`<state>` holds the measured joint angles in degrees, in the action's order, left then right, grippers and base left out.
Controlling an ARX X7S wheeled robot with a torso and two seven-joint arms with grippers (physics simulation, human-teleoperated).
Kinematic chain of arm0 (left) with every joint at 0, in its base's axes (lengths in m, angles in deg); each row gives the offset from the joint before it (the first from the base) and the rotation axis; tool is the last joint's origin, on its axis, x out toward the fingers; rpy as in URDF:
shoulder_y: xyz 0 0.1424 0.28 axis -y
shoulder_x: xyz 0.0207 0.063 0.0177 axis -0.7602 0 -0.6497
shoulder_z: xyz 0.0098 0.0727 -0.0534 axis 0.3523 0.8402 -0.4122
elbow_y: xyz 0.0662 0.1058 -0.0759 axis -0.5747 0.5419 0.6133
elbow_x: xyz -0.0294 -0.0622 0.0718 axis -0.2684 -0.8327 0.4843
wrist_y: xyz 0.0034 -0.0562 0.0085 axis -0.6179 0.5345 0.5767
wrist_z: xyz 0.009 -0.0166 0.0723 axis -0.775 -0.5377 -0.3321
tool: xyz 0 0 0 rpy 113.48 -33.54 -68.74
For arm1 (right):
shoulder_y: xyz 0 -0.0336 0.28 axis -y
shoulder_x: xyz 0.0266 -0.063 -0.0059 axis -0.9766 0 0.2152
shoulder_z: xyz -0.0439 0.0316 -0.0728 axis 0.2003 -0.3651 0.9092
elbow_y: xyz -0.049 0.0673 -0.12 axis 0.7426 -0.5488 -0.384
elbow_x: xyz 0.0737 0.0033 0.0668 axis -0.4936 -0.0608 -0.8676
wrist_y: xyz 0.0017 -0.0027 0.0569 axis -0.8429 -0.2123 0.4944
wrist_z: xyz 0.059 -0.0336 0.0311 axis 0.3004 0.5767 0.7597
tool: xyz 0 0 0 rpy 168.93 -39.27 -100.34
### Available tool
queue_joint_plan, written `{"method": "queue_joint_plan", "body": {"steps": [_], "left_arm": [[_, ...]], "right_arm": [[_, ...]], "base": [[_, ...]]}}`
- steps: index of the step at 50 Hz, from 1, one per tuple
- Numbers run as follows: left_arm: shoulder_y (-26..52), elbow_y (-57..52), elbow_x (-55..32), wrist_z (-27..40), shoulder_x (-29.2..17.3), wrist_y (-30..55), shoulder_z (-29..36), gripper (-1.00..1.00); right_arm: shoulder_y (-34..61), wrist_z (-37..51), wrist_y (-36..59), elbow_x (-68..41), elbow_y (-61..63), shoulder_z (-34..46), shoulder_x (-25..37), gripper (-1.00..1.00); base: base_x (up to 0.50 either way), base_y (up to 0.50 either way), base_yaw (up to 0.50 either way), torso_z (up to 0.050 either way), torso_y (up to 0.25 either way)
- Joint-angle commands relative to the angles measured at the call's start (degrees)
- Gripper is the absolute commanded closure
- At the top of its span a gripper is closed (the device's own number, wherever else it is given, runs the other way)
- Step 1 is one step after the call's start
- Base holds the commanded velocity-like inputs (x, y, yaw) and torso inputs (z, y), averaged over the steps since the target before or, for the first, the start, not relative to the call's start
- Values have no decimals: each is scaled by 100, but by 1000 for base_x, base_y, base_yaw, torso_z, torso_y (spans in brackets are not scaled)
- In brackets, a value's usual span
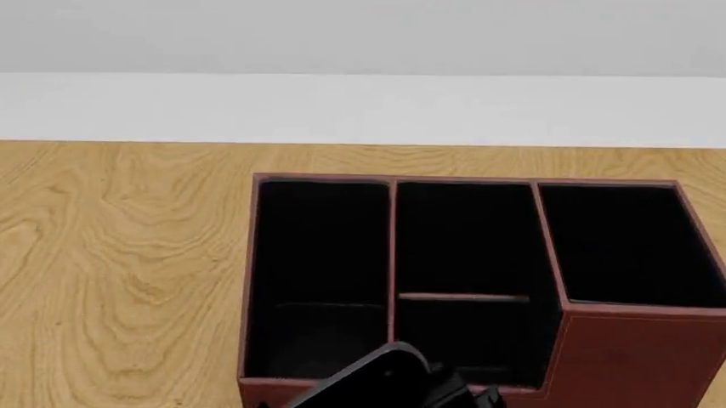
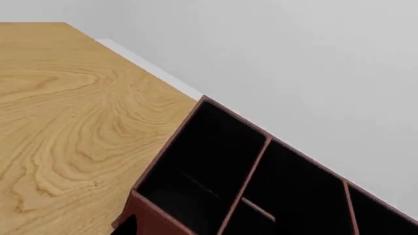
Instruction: Pick up the white mug and place it to the right of the caddy.
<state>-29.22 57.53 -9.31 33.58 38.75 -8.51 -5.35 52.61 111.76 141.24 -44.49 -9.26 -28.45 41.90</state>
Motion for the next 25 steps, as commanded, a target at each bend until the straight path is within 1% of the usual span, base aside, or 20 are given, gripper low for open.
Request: {"method": "queue_joint_plan", "body": {"steps": [1, 11, 16, 22, 25], "left_arm": [[-24, -70, -178, 39, -58, 124, -281, -100], [-42, -158, -272, 70, -100, 241, -424, -100], [-97, -199, -349, -2, -160, 239, -480, -100], [-197, -306, -459, -60, -248, 281, -641, -100], [-221, -286, -452, -69, -274, 243, -663, -100]], "right_arm": [[-83, 440, 110, -460, -123, 276, 48, -100], [-431, -500, -6, 396, -3, 330, 189, -100], [-664, -1013, -178, 1005, 83, 469, 304, -100], [-794, -1140, -328, 1205, 128, 548, 350, -100], [-903, -1342, -449, 1461, 136, 656, 384, -100]], "base": [[0, 0, 0, 0, 0], [0, 0, 0, 0, 0], [0, 0, 0, 0, 0], [0, 0, 0, 0, 0], [0, 0, 0, 0, 0]]}}
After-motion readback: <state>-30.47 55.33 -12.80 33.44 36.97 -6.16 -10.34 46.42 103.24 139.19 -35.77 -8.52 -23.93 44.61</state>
